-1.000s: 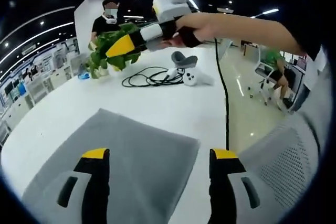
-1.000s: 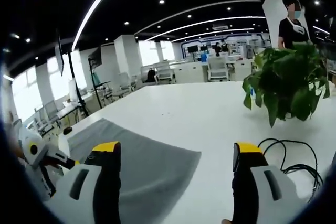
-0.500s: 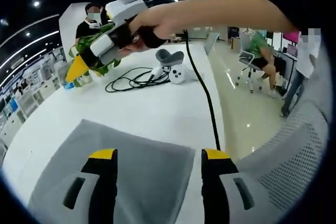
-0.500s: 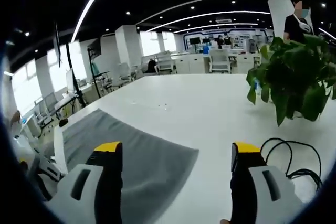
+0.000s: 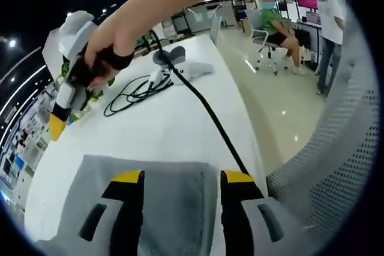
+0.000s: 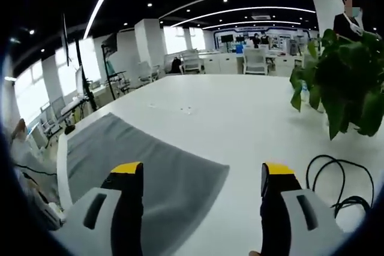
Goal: Fold the towel on the table until its edges align and the towel forms a compact rectangular stack.
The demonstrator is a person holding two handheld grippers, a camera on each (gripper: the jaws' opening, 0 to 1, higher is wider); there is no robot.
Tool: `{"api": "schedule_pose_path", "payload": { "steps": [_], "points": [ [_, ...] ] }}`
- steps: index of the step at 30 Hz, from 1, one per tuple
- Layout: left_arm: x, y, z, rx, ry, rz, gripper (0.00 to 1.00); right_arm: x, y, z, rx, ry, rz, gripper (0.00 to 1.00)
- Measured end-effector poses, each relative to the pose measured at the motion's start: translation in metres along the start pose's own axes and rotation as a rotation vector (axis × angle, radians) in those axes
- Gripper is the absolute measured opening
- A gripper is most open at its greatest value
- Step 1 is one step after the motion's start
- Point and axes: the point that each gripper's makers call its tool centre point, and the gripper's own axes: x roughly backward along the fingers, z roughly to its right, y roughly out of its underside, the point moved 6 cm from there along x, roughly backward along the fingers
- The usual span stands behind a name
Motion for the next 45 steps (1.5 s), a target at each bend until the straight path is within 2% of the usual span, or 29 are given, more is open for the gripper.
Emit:
{"api": "schedule_pose_path", "payload": {
  "steps": [4, 6, 8, 11, 16, 19, 29, 35, 38, 42, 45],
  "points": [
    [-0.005, 0.003, 0.002, -0.002, 0.012, -0.014, 0.5, -0.011, 0.006, 0.002, 0.002, 0.006, -0.004, 0.77],
    [-0.006, 0.005, 0.004, -0.029, 0.012, -0.023, 0.49, -0.017, 0.012, 0.004, 0.021, 0.004, -0.032, 0.75],
    [-0.007, 0.006, 0.005, -0.033, 0.023, -0.029, 0.48, -0.023, 0.017, 0.006, 0.021, -0.003, -0.047, 0.7],
    [-0.009, 0.007, 0.006, 0.009, 0.038, -0.027, 0.48, -0.03, 0.021, 0.008, 0.013, -0.003, -0.059, 0.62],
    [-0.013, 0.007, 0.008, 0.04, 0.034, -0.021, 0.46, -0.043, 0.029, 0.01, -0.022, -0.002, -0.078, 0.61],
    [-0.017, 0.009, 0.01, 0.002, 0.013, -0.029, 0.44, -0.05, 0.032, 0.012, -0.036, 0.007, -0.072, 0.59],
    [-0.021, 0.009, 0.015, -0.023, 0.016, -0.018, 0.35, -0.065, 0.043, 0.019, -0.045, 0.022, -0.103, 0.56],
    [-0.025, 0.01, 0.016, 0.013, 0.023, -0.018, 0.27, -0.064, 0.048, 0.016, -0.061, 0.025, -0.115, 0.56],
    [-0.026, 0.013, 0.014, 0.091, 0.014, -0.023, 0.25, -0.065, 0.049, 0.014, -0.054, 0.022, -0.12, 0.55],
    [-0.024, 0.014, 0.013, 0.096, 0.009, -0.026, 0.22, -0.066, 0.05, 0.015, -0.044, 0.024, -0.13, 0.55],
    [-0.023, 0.016, 0.016, 0.155, 0.026, -0.025, 0.16, -0.07, 0.05, 0.019, -0.052, 0.032, -0.13, 0.54]
  ]
}}
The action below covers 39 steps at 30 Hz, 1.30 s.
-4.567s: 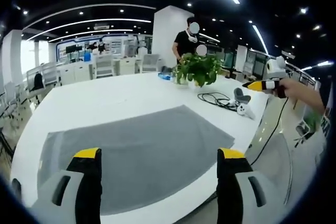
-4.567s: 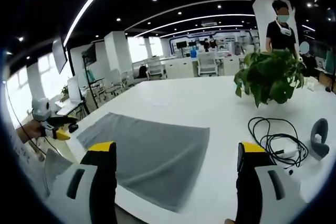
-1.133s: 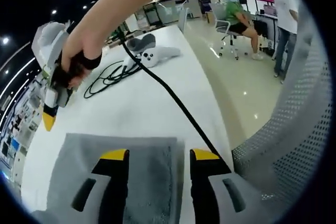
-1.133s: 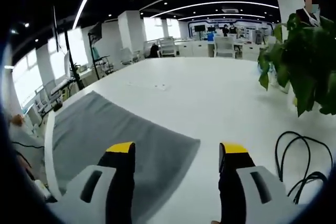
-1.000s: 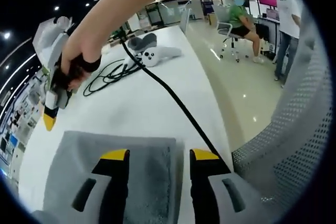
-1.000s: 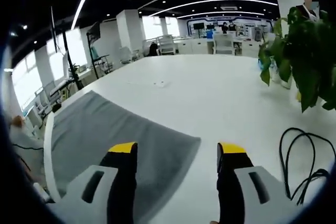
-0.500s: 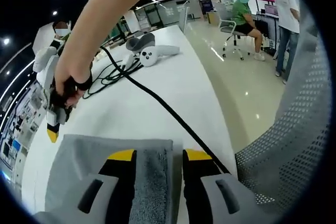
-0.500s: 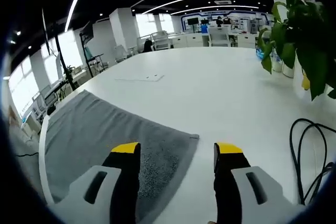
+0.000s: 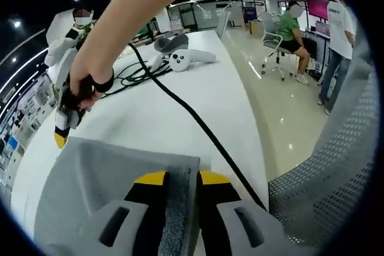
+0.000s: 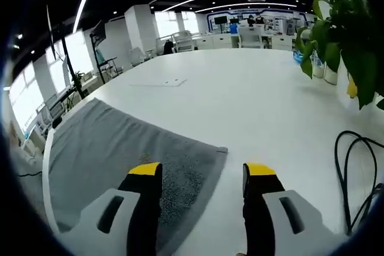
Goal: Fold the towel on the table until its edges align and the towel forms a compact rectangular stack.
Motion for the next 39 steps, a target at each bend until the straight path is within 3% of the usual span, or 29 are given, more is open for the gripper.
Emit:
{"api": "schedule_pose_path", "payload": {
  "steps": [5, 8, 13, 18, 23, 25, 26, 32, 39],
  "points": [
    [-0.001, 0.001, -0.001, 0.057, 0.012, 0.008, 0.08, -0.007, -0.001, 0.002, -0.012, 0.012, -0.003, 0.52],
    [-0.002, 0.002, -0.001, 0.112, 0.009, 0.044, 0.04, -0.017, 0.002, 0.009, -0.035, 0.006, -0.016, 0.52],
    [0.0, 0.003, -0.003, 0.119, 0.011, 0.052, 0.02, -0.026, 0.004, 0.015, -0.034, 0.014, -0.019, 0.52],
    [0.0, 0.003, -0.003, 0.123, 0.013, 0.065, 0.02, -0.026, 0.002, 0.015, -0.057, 0.031, 0.004, 0.45],
    [-0.002, 0.003, -0.002, 0.111, 0.004, 0.067, 0.02, -0.025, 0.001, 0.01, 0.002, 0.062, 0.002, 0.34],
    [-0.002, 0.002, -0.001, 0.038, 0.0, 0.063, 0.02, -0.023, 0.002, 0.006, 0.118, 0.071, -0.019, 0.32],
    [-0.002, 0.002, -0.001, 0.038, -0.001, 0.064, 0.02, -0.024, 0.002, 0.004, 0.147, 0.077, -0.018, 0.32],
    [-0.003, 0.003, -0.001, 0.052, -0.001, 0.066, 0.02, -0.023, 0.002, 0.001, 0.137, 0.096, 0.012, 0.29],
    [-0.003, 0.003, 0.0, 0.022, -0.006, 0.071, 0.02, -0.025, 0.002, -0.002, 0.142, 0.069, 0.026, 0.18]
  ]
}}
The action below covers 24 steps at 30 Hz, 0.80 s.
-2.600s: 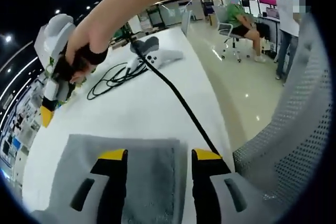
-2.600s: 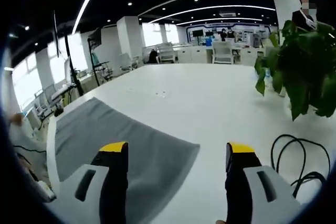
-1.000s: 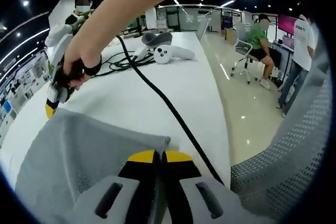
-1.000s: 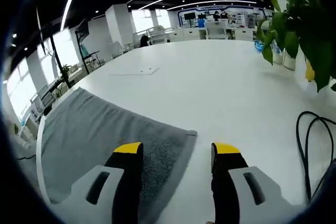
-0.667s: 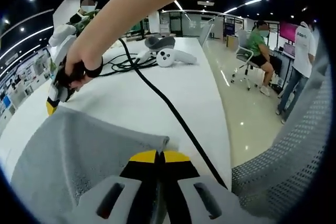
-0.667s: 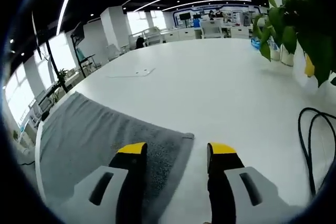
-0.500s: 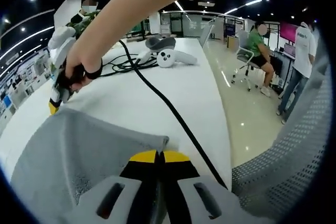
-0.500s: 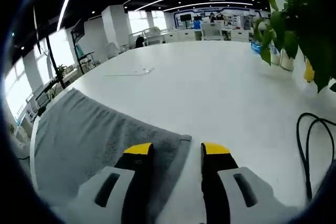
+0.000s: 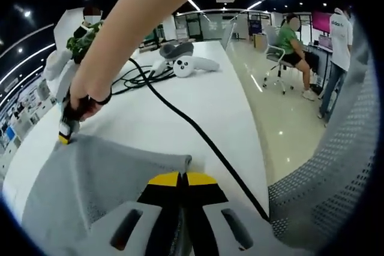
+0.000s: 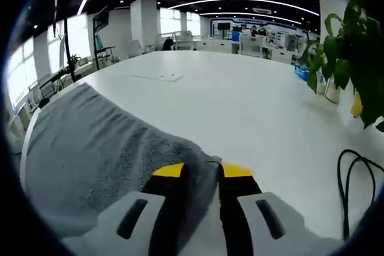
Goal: Fold the towel on the table until its edges align and the towel forms a compact rectangular stack.
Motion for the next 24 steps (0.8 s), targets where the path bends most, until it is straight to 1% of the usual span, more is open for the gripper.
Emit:
{"api": "schedule_pose_path", "payload": {
  "steps": [5, 12, 13, 14, 15, 17, 20, 23, 24],
  "points": [
    [0.0, 0.001, 0.0, 0.0, 0.001, 0.005, 0.02, -0.003, -0.002, -0.003, 0.004, -0.012, -0.009, 0.07],
    [-0.001, 0.001, -0.001, 0.003, 0.001, 0.008, 0.02, -0.005, -0.002, -0.004, 0.011, -0.002, -0.011, 0.03],
    [-0.002, 0.001, -0.002, 0.026, 0.001, 0.006, 0.02, -0.005, -0.003, -0.003, 0.004, -0.001, -0.014, 0.03],
    [-0.002, 0.001, -0.001, 0.079, 0.003, 0.002, 0.02, -0.005, -0.003, -0.002, -0.023, -0.004, -0.021, 0.03],
    [-0.003, 0.001, -0.003, 0.104, 0.014, 0.006, 0.02, -0.008, -0.001, 0.0, -0.053, -0.01, -0.026, 0.02],
    [-0.004, 0.001, -0.005, 0.145, 0.023, 0.009, 0.02, -0.011, -0.001, 0.005, -0.063, -0.014, -0.029, 0.02],
    [-0.003, 0.001, -0.005, 0.145, 0.026, 0.007, 0.01, -0.013, -0.001, 0.006, -0.072, -0.016, -0.038, 0.02],
    [-0.003, 0.001, -0.006, 0.175, 0.037, 0.003, 0.01, -0.012, -0.002, 0.007, -0.086, -0.02, -0.034, 0.02],
    [-0.002, 0.0, -0.006, 0.206, 0.046, 0.003, 0.01, -0.012, -0.004, 0.008, -0.095, -0.022, -0.03, 0.02]
  ]
}}
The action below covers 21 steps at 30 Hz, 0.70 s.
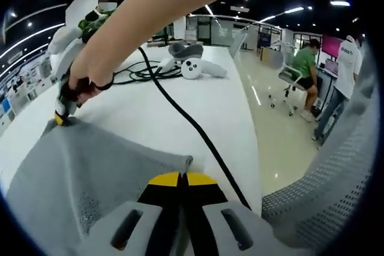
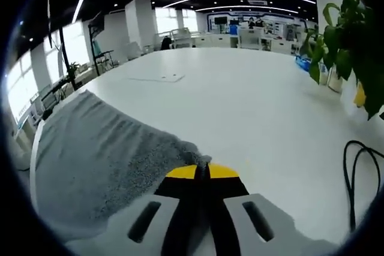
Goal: Fold the towel on the table until its edges align and the towel forms a compact rectangular stack.
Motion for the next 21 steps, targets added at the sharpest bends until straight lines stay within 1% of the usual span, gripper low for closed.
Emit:
{"api": "schedule_pose_path", "payload": {
  "steps": [2, 5, 6, 7, 10, 14, 18, 21],
  "points": [
    [0.002, -0.003, -0.002, 0.019, 0.003, 0.01, 0.01, 0.003, -0.002, -0.001, -0.006, -0.003, 0.009, 0.02],
    [0.006, -0.01, -0.004, 0.025, 0.007, 0.039, 0.01, 0.007, -0.009, -0.001, -0.019, -0.013, 0.031, 0.02],
    [0.008, -0.013, -0.004, 0.025, 0.01, 0.058, 0.01, 0.007, -0.012, -0.001, -0.046, -0.026, 0.041, 0.02],
    [0.009, -0.016, -0.004, 0.024, 0.011, 0.073, 0.01, 0.012, -0.013, -0.006, -0.07, -0.041, 0.043, 0.02],
    [0.013, -0.027, -0.004, 0.059, 0.029, 0.127, 0.01, 0.02, -0.02, -0.009, -0.076, -0.047, 0.062, 0.02],
    [0.017, -0.033, -0.007, 0.078, 0.018, 0.155, 0.01, 0.026, -0.028, -0.008, -0.088, -0.052, 0.084, 0.02],
    [0.019, -0.037, -0.008, 0.072, 0.007, 0.17, 0.01, 0.035, -0.034, -0.011, -0.108, -0.056, 0.103, 0.02],
    [0.022, -0.037, -0.012, 0.08, -0.009, 0.176, 0.01, 0.037, -0.038, -0.01, -0.124, -0.064, 0.116, 0.02]
  ]
}}
